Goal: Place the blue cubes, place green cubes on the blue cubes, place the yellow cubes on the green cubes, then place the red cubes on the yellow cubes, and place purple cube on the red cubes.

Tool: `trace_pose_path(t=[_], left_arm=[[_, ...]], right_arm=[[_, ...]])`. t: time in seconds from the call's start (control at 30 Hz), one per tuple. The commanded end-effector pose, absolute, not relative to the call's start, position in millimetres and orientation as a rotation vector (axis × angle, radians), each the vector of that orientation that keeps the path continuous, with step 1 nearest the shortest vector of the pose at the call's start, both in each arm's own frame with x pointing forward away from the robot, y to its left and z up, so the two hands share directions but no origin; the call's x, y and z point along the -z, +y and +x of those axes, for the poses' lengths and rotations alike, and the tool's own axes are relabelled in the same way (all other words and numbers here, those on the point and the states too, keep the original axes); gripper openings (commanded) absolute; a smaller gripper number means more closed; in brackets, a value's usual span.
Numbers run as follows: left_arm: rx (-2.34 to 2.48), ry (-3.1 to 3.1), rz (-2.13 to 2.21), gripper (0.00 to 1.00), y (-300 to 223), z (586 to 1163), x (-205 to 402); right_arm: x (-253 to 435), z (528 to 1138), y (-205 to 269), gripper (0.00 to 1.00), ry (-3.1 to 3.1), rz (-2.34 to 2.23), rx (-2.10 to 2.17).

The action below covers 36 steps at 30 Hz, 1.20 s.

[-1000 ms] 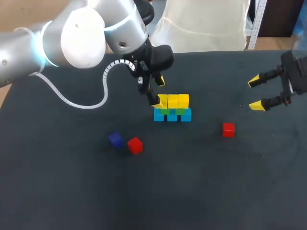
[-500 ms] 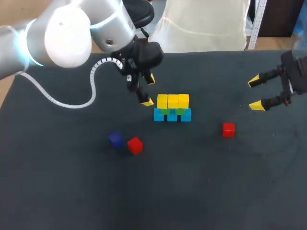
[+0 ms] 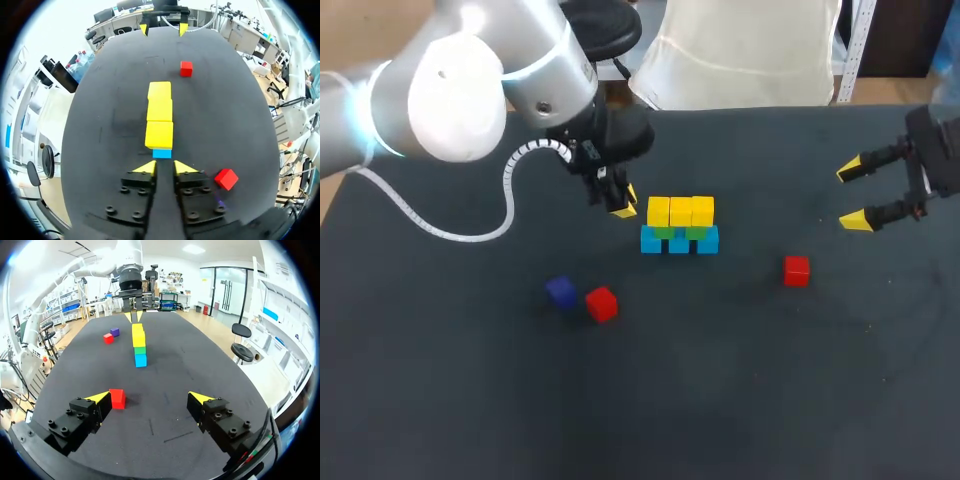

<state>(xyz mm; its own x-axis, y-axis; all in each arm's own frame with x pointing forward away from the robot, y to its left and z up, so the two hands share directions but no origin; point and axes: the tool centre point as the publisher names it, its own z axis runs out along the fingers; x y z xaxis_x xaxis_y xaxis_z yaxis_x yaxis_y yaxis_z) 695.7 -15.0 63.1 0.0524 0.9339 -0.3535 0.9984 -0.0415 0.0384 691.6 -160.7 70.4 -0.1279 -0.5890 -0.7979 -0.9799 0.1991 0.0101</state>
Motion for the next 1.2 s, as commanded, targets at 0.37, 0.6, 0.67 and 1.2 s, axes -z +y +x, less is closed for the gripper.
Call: trace_pose_path(t=[0.37, 0.6, 0.67, 1.2], left_arm=[[0.352, 1.975, 2.102, 0.00, -24, 700, -54], [0.359, 1.956, 2.118, 0.00, -29, 703, -54], [0.362, 1.952, 2.119, 0.00, -31, 704, -54], [0.374, 1.969, 2.118, 0.24, -28, 704, -52]], right_arm=[[-69, 693, -161, 1.00, 1.803, -1.468, -0.745], [-69, 693, -161, 1.00, 1.803, -1.468, -0.745], [-69, 693, -161, 1.00, 1.803, -1.468, -0.745], [-69, 693, -161, 1.00, 1.803, -1.468, -0.745]])
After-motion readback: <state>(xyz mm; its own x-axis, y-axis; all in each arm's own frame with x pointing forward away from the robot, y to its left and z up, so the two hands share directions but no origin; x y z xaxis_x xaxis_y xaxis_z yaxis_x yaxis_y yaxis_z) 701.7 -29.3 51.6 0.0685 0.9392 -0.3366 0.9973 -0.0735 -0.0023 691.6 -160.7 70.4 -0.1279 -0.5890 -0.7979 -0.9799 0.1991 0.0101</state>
